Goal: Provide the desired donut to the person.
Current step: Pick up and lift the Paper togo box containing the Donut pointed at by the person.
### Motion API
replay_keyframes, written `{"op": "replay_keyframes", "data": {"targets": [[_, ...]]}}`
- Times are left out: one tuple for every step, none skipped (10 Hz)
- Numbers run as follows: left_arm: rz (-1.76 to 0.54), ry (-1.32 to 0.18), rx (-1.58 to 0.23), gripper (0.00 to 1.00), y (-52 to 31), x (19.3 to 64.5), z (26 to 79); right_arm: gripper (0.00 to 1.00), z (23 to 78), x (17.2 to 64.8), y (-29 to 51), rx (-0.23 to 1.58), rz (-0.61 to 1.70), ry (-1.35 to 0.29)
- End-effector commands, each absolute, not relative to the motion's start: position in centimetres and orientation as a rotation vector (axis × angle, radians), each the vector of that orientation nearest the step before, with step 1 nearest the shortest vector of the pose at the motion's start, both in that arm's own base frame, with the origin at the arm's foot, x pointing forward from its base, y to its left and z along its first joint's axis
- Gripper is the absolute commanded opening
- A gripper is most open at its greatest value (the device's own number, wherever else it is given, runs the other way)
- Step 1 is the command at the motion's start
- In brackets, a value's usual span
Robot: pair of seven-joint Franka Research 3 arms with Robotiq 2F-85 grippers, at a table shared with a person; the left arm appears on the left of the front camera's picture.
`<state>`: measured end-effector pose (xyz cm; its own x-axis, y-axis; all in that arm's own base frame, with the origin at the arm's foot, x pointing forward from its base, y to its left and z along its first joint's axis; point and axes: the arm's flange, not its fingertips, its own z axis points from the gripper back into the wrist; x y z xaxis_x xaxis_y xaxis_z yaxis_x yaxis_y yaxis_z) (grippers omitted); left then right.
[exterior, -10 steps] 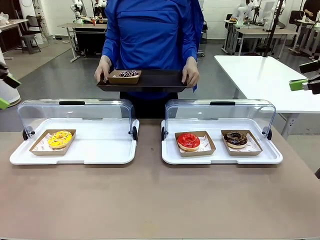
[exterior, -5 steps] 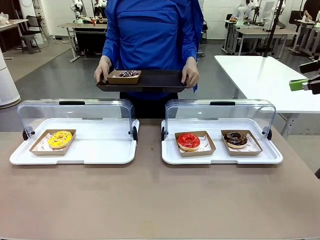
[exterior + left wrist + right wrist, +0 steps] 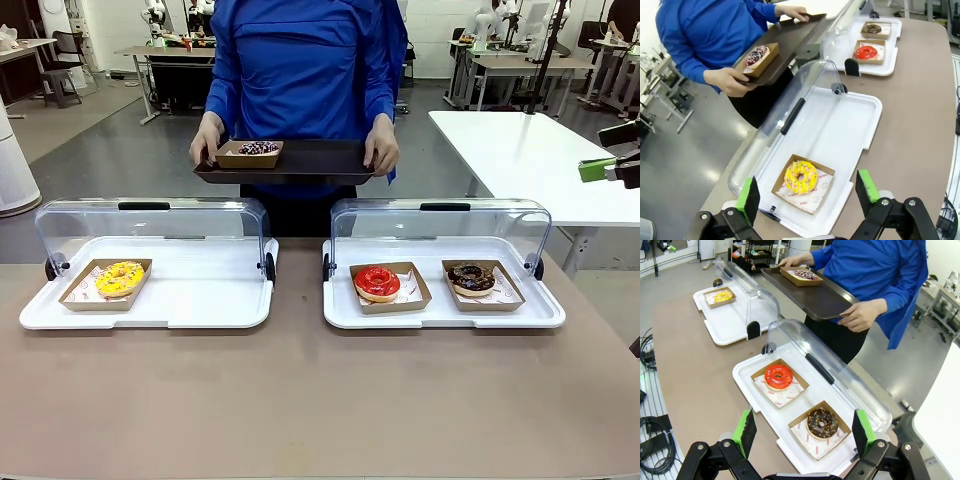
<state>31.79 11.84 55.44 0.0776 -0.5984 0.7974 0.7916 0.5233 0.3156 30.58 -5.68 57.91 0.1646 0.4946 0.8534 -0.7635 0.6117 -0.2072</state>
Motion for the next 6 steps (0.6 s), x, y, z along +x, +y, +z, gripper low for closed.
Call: {"op": "replay_keyframes", "data": {"targets": [[-1.066, -1.163, -0.22, 1.0, 11.77, 31.88, 54.27, 1.0, 57.72, 30.71, -5.67, 0.3, 0.933, -1.073], [-1.056, -1.203, -0.217, 1.0, 11.79, 31.97, 54.24, 1.0, 57.72, 30.71, -5.67, 0.3, 0.933, -1.073], [-1.061, -1.206, -0.214, 1.0, 11.95, 32.09, 54.19, 1.0, 57.72, 30.71, -5.67, 0.3, 0.933, -1.073], [-1.067, -1.2, -0.218, 1.0, 11.97, 32.24, 54.13, 1.0, 57.72, 30.71, -5.67, 0.3, 0.933, -1.073], [-1.074, -1.195, -0.223, 1.0, 11.95, 32.36, 54.13, 1.0, 57.72, 30.71, -5.67, 0.3, 0.933, -1.073], [-1.059, -1.209, -0.222, 1.0, 11.94, 32.45, 54.2, 1.0, 57.72, 30.71, -5.67, 0.3, 0.933, -1.073]]}}
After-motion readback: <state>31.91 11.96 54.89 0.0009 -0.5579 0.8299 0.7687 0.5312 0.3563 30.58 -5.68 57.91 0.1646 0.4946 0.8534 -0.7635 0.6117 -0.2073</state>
